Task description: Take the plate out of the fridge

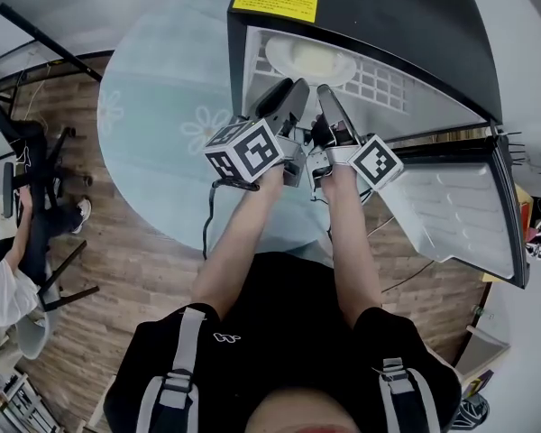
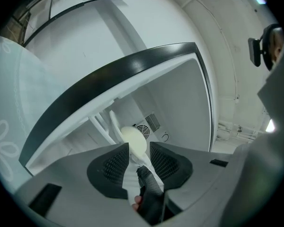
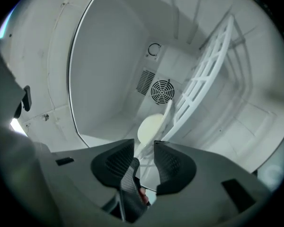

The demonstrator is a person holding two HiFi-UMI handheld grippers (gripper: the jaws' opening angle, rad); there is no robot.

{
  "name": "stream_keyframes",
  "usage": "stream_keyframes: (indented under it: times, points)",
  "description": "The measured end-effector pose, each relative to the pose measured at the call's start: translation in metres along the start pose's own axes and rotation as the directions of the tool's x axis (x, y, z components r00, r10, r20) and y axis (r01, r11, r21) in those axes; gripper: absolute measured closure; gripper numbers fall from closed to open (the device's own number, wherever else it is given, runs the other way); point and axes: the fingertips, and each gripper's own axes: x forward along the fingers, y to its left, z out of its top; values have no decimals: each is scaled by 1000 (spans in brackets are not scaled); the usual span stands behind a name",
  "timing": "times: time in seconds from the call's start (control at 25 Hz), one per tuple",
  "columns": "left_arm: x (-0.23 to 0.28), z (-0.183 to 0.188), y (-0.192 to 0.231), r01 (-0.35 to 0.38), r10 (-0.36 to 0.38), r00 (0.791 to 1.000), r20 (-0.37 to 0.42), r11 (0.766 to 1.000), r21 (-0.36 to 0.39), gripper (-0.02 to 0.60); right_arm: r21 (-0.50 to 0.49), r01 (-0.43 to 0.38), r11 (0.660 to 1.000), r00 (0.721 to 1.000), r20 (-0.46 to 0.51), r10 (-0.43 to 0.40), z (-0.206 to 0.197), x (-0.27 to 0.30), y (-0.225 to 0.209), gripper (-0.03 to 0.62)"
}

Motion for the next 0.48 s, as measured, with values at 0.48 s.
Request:
stream_keyframes:
  times: [0.48]
  points:
    - [4, -6, 9, -40, 35, 995, -98, 998, -54, 454, 108, 36, 993, 999, -10, -35, 1, 9, -5, 542]
